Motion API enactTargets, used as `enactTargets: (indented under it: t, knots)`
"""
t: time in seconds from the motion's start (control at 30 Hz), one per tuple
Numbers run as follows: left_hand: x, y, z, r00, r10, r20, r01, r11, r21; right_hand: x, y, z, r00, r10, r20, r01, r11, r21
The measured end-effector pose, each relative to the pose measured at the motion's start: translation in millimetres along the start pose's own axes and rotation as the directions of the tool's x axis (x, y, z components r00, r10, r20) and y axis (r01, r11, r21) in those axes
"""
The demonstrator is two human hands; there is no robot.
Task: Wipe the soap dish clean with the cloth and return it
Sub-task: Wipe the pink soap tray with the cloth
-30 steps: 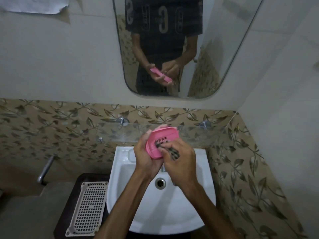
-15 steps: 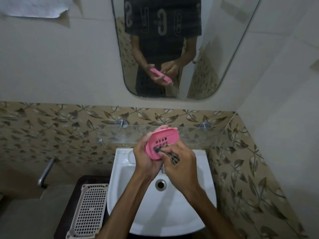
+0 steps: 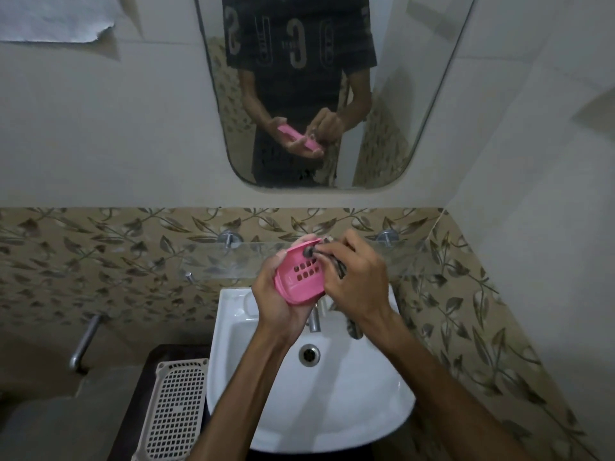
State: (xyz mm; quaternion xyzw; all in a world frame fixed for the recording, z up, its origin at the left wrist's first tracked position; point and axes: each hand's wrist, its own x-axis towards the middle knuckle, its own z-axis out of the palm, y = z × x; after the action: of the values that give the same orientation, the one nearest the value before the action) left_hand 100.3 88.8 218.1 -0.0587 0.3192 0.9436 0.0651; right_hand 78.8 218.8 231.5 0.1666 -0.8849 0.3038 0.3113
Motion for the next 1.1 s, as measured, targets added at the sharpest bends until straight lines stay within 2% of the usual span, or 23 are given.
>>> enactTargets:
  t: [0.1,0.27,0.33,0.4,0.47,0.53,0.63,0.73,0.77,0.87,0.9,1.0,1.1]
  knots:
    - [0.5,2.2,-1.0,1.0,0.016,0.005,-0.016,0.999,0.048,5.9,6.7,-6.1,0.998,0.041,0.037,-0.038,0.995,-0.088]
    - [2.3,-3.1,-2.4,0.998,0.07,0.009,-0.07,0.994,0.086,-24.3,-2.2,-5.3,0.933,0.321,0.16,-0.292,0.939,-0.181]
    - [2.0,-6.6,-5.2,0.997,0.08,0.015,-0.081,0.994,0.074,-34.0,-5.4,-3.9,0.864,0.442,0.24,-0.426,0.897,-0.116]
    - [2.4,-7.5,-4.5,0.996,0.087,0.001,-0.087,0.995,0.05,-38.9,-15.1,-3.5,0.817,0.472,0.331,-0.525,0.847,0.086]
    - [3.1,-8.6,-4.9,0.995,0.096,-0.02,-0.096,0.995,0.002,-39.5,-23.4,-4.6,0.838,0.421,0.347,-0.513,0.825,0.236]
    - [2.9,-9.5,-5.6,0.996,0.088,-0.014,-0.088,0.995,-0.037,-36.8,-21.2,-5.0,0.867,0.43,0.252,-0.48,0.856,0.19]
    - [1.8,-10.9,-5.0,0.997,0.065,0.037,-0.063,0.997,-0.043,-38.4,-18.3,-4.0,0.859,0.507,0.071,-0.512,0.851,0.117]
    - [2.7,-10.6,-6.7,0.997,0.068,0.022,-0.067,0.997,-0.047,-46.1,-22.8,-1.7,0.911,0.38,0.162,-0.409,0.886,0.22]
    - [1.9,-11.6,-6.1,0.998,0.058,0.018,-0.057,0.998,-0.037,-43.7,-19.5,-1.5,0.91,0.379,0.167,-0.409,0.885,0.224]
    - [-1.7,-17.0,-1.7,0.998,0.042,0.037,-0.041,0.999,-0.018,-32.1,-11.0,-1.6,0.87,0.494,0.012,-0.481,0.841,0.246]
    - [-1.6,-18.2,-1.0,0.998,0.041,0.04,-0.04,0.999,-0.031,-30.8,-14.3,-0.8,0.875,0.483,0.017,-0.466,0.834,0.294]
    - [-1.1,-16.2,-1.2,0.998,0.044,0.042,-0.042,0.998,-0.054,-31.7,-21.7,-1.2,0.94,0.316,0.126,-0.34,0.868,0.361]
    - [-1.5,-16.9,3.1,0.999,0.023,0.044,-0.023,1.0,-0.005,-28.4,-11.7,-5.9,0.915,0.4,0.059,-0.399,0.869,0.294]
